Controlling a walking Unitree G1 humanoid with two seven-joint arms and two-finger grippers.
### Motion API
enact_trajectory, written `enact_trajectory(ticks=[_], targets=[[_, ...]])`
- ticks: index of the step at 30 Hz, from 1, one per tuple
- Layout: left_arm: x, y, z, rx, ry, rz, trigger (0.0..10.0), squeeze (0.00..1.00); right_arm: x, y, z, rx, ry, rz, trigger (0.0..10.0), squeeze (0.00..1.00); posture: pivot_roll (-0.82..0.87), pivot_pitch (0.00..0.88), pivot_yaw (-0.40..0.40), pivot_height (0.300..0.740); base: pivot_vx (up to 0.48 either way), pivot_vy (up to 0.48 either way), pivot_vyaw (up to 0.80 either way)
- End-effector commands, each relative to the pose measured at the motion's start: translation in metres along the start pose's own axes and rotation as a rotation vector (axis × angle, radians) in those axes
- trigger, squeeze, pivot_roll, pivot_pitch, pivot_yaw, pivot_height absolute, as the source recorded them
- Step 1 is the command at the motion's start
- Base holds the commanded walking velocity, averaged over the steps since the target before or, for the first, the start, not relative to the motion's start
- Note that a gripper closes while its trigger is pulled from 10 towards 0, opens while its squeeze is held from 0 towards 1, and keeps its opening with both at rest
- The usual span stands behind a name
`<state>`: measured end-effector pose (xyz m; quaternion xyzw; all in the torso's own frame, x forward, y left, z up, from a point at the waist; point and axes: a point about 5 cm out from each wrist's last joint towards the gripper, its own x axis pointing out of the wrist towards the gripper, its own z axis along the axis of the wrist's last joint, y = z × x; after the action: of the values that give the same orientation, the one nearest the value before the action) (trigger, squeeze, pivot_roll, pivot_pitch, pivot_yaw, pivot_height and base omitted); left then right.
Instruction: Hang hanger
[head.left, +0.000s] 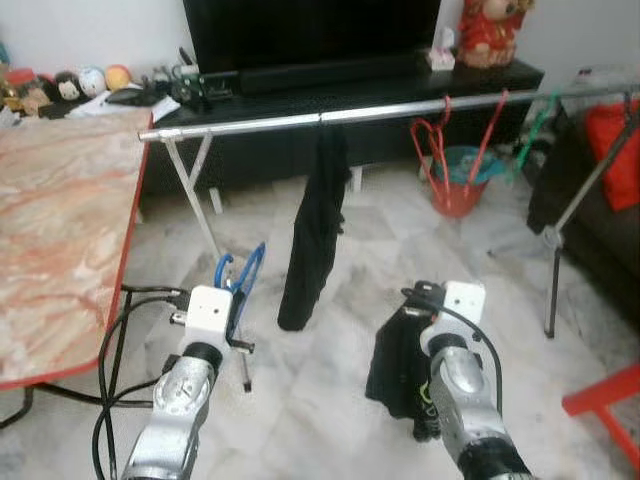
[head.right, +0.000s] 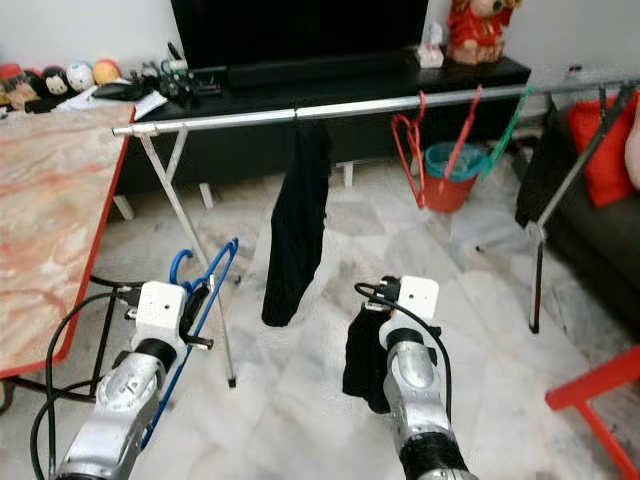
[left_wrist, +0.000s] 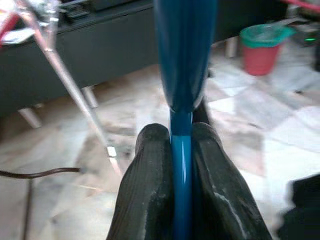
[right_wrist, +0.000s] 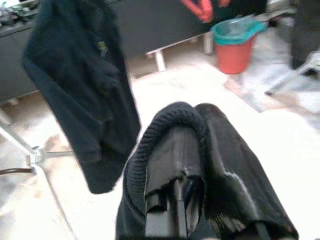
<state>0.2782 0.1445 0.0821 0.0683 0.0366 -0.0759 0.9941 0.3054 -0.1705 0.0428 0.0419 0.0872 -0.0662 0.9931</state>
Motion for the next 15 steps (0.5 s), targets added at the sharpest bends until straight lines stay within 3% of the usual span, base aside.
enact_trajectory(ticks=[1,10,14,15], targets=[[-0.0002,0.0055,0.0035,0.008,-0.013,0.007,10.0,0.00,0.0028,0.0051,0.0089,0.003,-0.035,0.012,10.0,0.00,-0.01,0.000,0.009,0.740,-0.266,0.000,0.00],[0.0004,0.0055,0.0040,0.012,-0.010,0.007,10.0,0.00,0.0044,0.0026,0.0079,-0.013,-0.012,0.021,10.0,0.00,-0.01,0.000,0.011,0.740,-0.262,0.000,0.00],[0.0002,0.0058,0.0035,0.017,-0.005,0.009,10.0,0.00,0.0053,0.0018,0.0077,-0.035,0.002,0.033,10.0,0.00,-0.01,0.000,0.012,0.740,0.000,0.000,0.00],[0.0004,0.0067,0.0032,0.018,-0.001,0.013,10.0,0.00,0.0072,0.0029,0.0110,-0.092,0.000,0.075,10.0,0.00,-0.01,0.000,0.014,0.740,0.000,0.000,0.00]])
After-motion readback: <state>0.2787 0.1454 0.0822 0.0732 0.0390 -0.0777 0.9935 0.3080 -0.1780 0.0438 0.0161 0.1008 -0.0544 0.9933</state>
